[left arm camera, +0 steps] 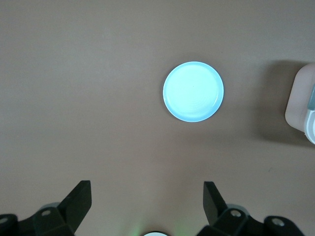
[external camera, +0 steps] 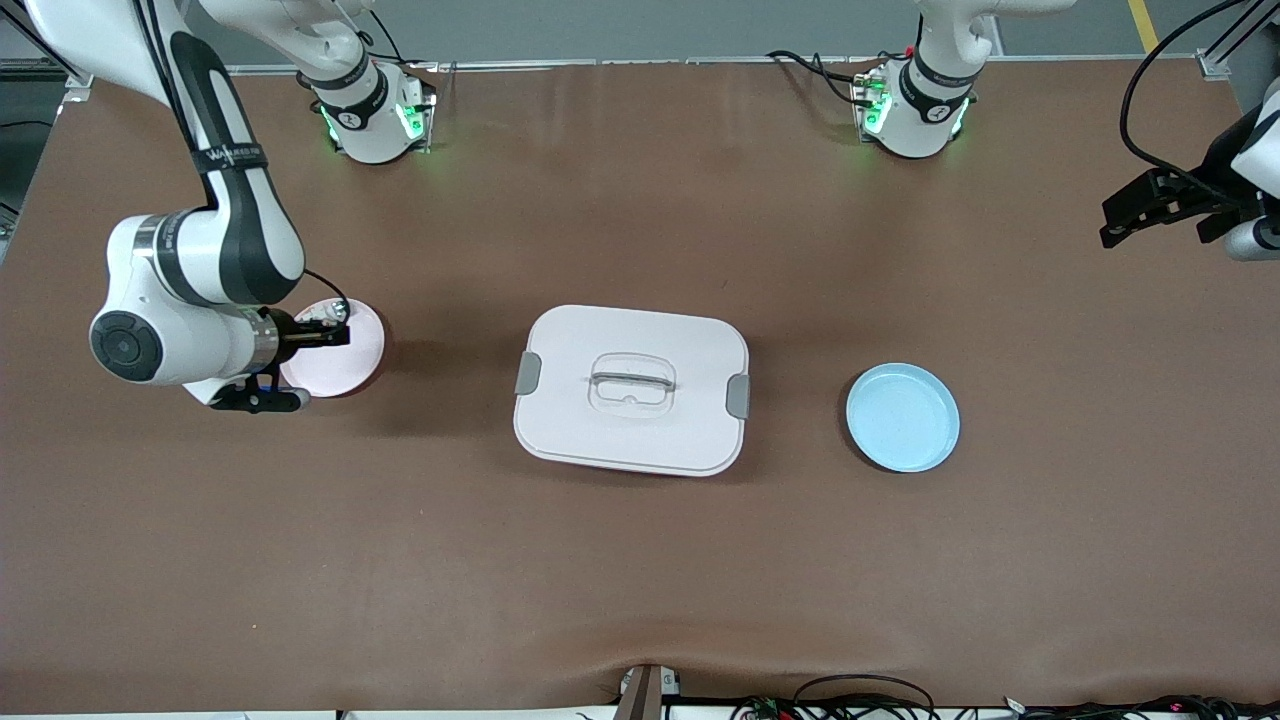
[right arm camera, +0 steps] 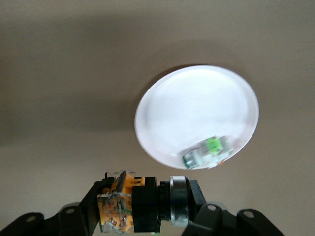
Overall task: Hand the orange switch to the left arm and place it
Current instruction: 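Lift the switch with the right gripper and carry it over the box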
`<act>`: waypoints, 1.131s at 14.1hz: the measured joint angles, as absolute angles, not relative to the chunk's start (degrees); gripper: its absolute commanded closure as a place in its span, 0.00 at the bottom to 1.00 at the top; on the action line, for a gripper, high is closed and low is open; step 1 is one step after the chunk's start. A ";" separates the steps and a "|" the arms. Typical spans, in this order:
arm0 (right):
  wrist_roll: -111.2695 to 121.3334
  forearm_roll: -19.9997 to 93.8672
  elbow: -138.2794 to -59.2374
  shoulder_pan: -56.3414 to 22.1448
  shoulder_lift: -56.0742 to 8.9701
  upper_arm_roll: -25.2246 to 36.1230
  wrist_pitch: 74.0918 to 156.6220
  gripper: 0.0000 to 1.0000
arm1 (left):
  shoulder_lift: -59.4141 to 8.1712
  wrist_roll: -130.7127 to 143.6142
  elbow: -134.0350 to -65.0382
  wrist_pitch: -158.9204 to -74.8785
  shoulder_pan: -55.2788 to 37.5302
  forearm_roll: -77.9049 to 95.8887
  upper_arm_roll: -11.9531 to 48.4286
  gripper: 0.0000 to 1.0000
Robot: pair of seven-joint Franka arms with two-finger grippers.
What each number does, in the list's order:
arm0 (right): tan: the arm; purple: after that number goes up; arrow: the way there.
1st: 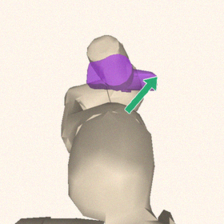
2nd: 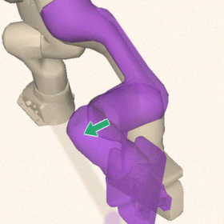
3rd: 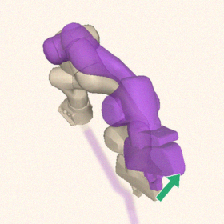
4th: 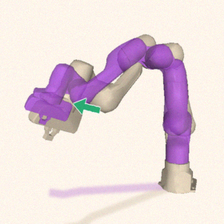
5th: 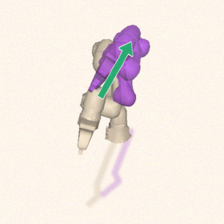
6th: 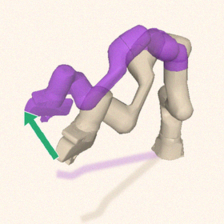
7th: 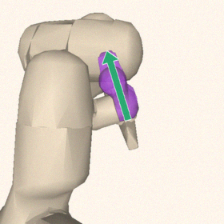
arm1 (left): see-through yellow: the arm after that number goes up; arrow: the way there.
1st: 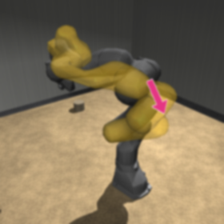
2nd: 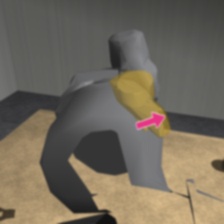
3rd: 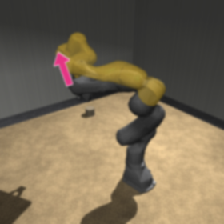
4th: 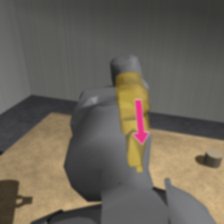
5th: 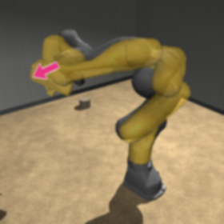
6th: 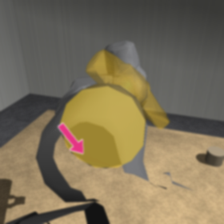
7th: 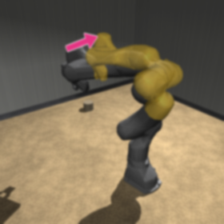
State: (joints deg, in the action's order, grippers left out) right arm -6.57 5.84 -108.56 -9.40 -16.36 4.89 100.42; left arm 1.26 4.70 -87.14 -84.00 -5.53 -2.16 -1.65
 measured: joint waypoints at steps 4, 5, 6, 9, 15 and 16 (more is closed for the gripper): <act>-12.54 13.50 -105.01 -11.52 -15.40 4.78 94.48 0.78 | 1.27 4.70 -87.13 -83.98 -5.56 -2.16 -1.64 0.00; -13.81 15.57 -104.59 -11.72 -15.33 4.78 93.89 0.78 | 1.27 4.70 -87.13 -83.98 -5.56 -2.16 -1.64 0.00; -14.97 17.96 -104.38 -11.85 -15.32 4.78 93.46 0.78 | 1.27 4.70 -87.13 -83.98 -5.57 -2.16 -1.64 0.00; -18.14 26.69 -104.24 -12.20 -15.31 4.75 91.97 0.78 | 1.32 4.70 -87.13 -83.73 -5.60 -2.16 -1.62 0.00; -26.42 37.96 -104.12 -14.86 -15.27 4.72 91.46 0.78 | 1.47 4.70 -87.13 -83.31 -5.61 -2.16 -1.61 0.00; -27.56 39.09 -104.12 -15.39 -15.27 4.71 91.52 0.78 | 1.47 4.70 -87.13 -83.31 -5.62 -2.16 -1.61 0.00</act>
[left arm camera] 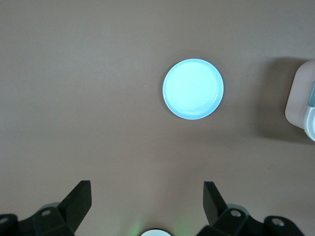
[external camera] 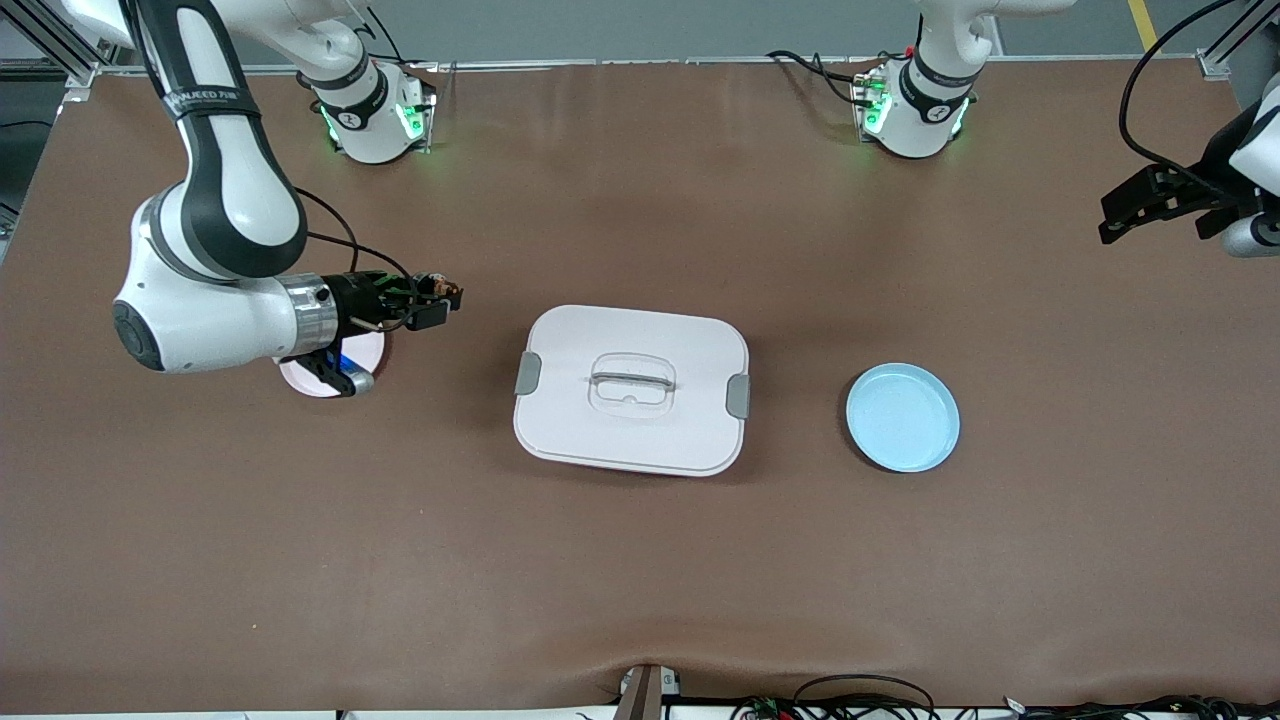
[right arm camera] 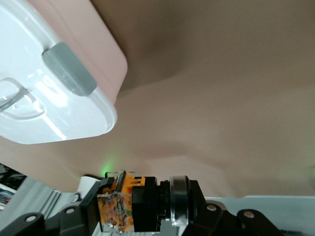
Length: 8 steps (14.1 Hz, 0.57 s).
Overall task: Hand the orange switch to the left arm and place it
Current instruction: 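Lift the switch with the right gripper and carry it over the box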
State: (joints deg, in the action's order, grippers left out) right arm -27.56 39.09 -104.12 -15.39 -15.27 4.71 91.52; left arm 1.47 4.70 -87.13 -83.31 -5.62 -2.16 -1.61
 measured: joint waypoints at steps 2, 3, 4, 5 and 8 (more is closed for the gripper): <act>-29.93 42.36 -104.04 -16.46 -15.27 4.70 91.70 0.78 | 1.47 4.70 -87.13 -83.31 -5.66 -2.16 -1.61 0.00; -31.24 44.39 -103.96 -16.90 -15.27 4.70 91.80 0.78 | 1.47 4.70 -87.13 -83.31 -5.68 -2.16 -1.61 0.00; -32.53 46.15 -103.79 -17.30 -15.27 4.70 91.96 0.78 | 1.47 4.70 -87.13 -83.30 -5.71 -2.16 -1.60 0.00; -34.01 47.12 -103.46 -17.75 -15.27 4.71 92.43 0.78 | 1.47 4.70 -87.13 -83.30 -5.73 -2.16 -1.60 0.00; -39.95 48.14 -101.32 -20.02 -15.27 4.70 93.83 0.78 | 1.47 4.70 -87.13 -83.30 -5.75 -2.16 -1.57 0.00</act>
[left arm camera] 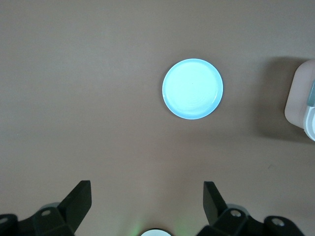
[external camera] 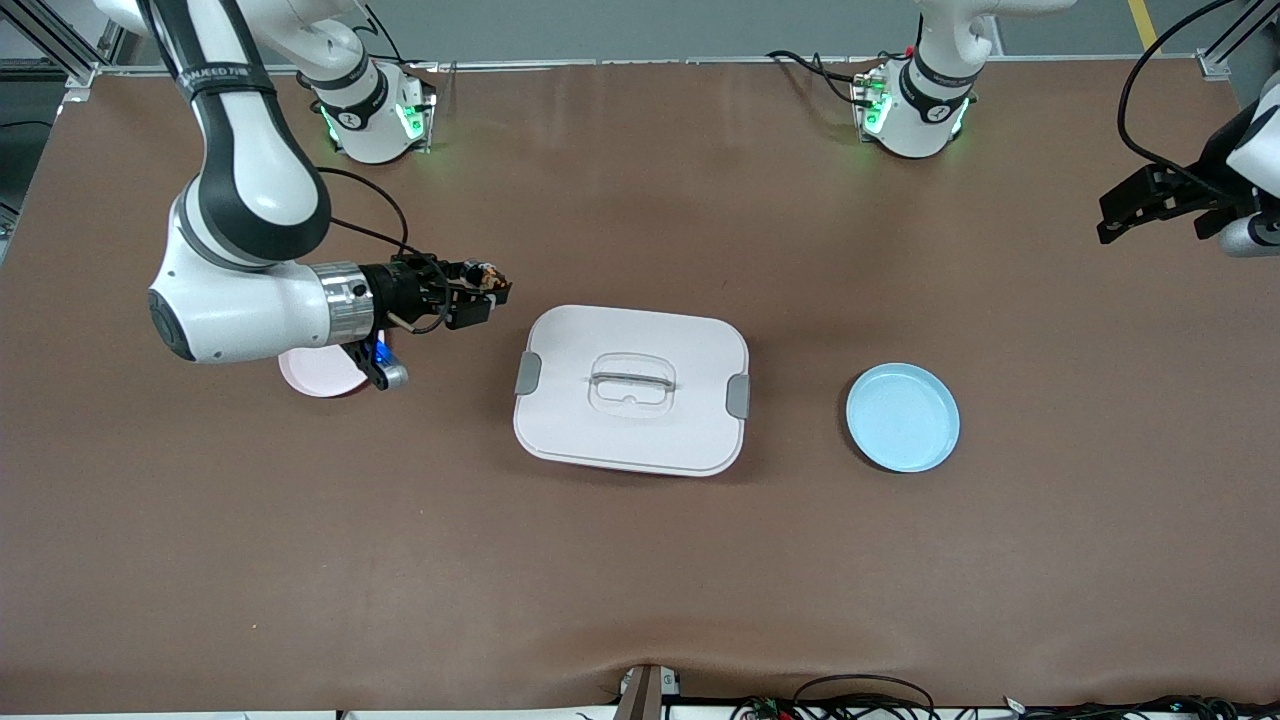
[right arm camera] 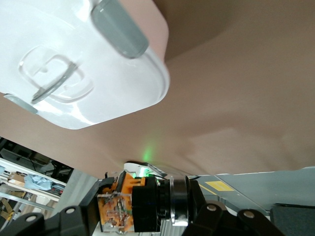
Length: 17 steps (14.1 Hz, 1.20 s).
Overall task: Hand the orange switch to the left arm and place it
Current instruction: 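Lift the switch with the right gripper and carry it over the box, then bring the left gripper to the switch held by the right gripper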
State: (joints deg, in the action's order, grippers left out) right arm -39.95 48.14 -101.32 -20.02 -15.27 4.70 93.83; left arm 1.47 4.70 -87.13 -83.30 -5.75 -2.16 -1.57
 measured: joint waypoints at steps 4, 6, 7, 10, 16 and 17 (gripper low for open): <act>-49.07 51.56 -98.51 -24.48 -15.28 4.66 98.18 0.79 | 1.47 4.81 -87.15 -83.06 -5.80 0.56 -1.08 0.00; -55.05 53.31 -97.08 -26.84 -15.27 4.66 101.76 0.79 | 1.47 6.78 -87.19 -83.01 -5.83 4.13 0.04 0.00; -57.99 53.84 -96.61 -27.97 -15.28 4.64 103.80 0.79 | 1.47 8.37 -87.21 -83.00 -5.86 6.22 0.83 0.00; -65.23 54.43 -95.66 -31.73 -15.48 4.61 110.72 0.79 | 1.47 11.71 -87.78 -84.14 -5.98 14.05 2.46 0.00; -75.69 60.63 -93.66 -38.80 -17.94 4.58 123.73 0.80 | 1.98 11.94 -95.64 -98.18 -5.92 24.60 5.97 0.00; -75.83 63.26 -93.60 -39.00 -18.29 4.58 125.07 0.80 | 2.44 11.98 -97.73 -101.26 -5.95 25.49 7.58 0.00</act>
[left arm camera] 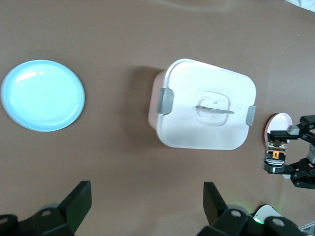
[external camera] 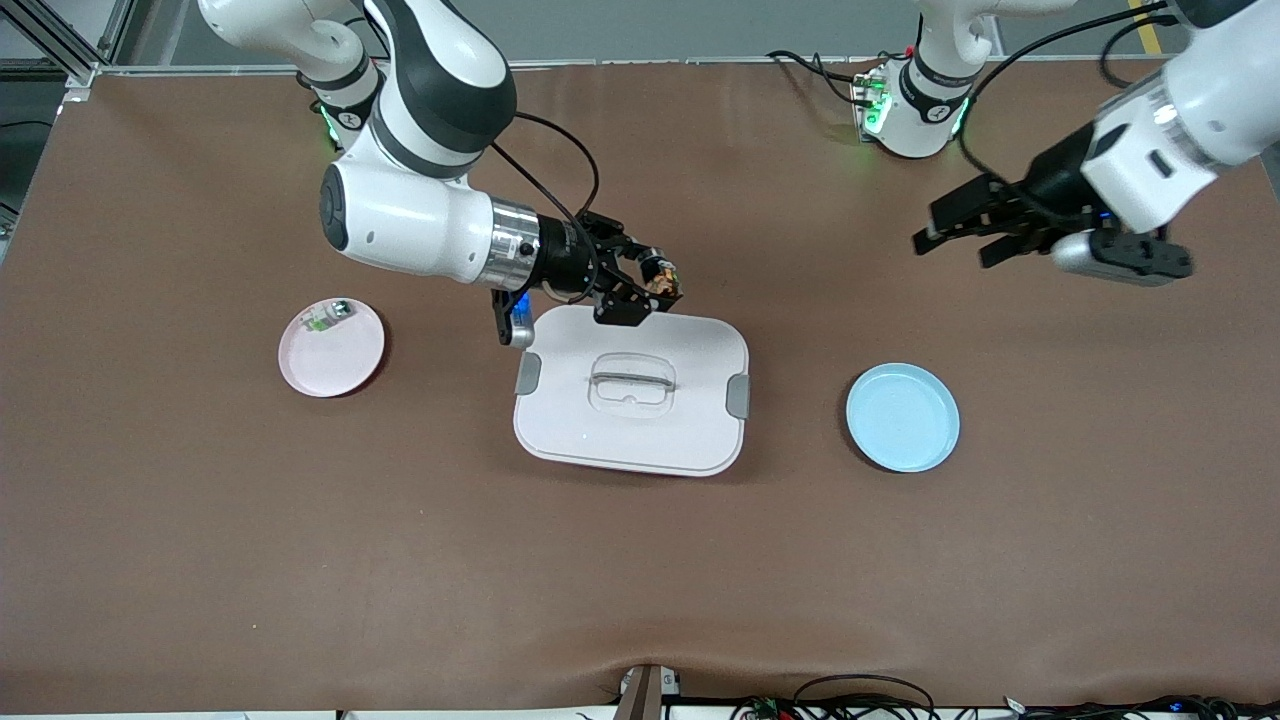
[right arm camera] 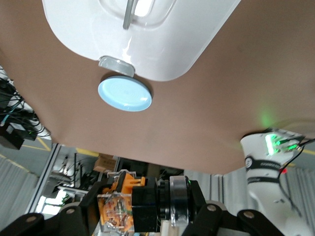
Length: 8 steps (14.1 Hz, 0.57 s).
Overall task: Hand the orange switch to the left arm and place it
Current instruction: 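Bring the left gripper to the switch held by the right gripper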
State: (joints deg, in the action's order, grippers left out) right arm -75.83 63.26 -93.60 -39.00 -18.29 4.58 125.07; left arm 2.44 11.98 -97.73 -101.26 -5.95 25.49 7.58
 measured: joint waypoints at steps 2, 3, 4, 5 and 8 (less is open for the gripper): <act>-75.95 67.23 -93.57 -39.61 -18.95 4.59 128.39 0.80 | 3.81 12.05 -102.06 -106.58 -6.01 28.81 9.59 0.00; -76.12 68.03 -93.51 -40.28 -19.27 4.59 129.97 0.80 | 4.49 11.99 -104.14 -108.84 -6.00 31.08 10.08 0.00; -76.38 68.40 -93.36 -40.99 -19.64 4.58 130.95 0.80 | 4.96 11.82 -105.75 -110.83 -5.99 32.94 10.57 0.00; -76.65 68.48 -93.08 -41.54 -20.06 4.58 131.50 0.80 | 5.24 11.72 -106.95 -112.76 -5.99 34.63 11.15 0.00; -77.25 68.50 -91.96 -42.18 -20.90 4.59 131.95 0.80 | 5.25 11.63 -109.04 -117.09 -5.98 39.82 13.55 0.00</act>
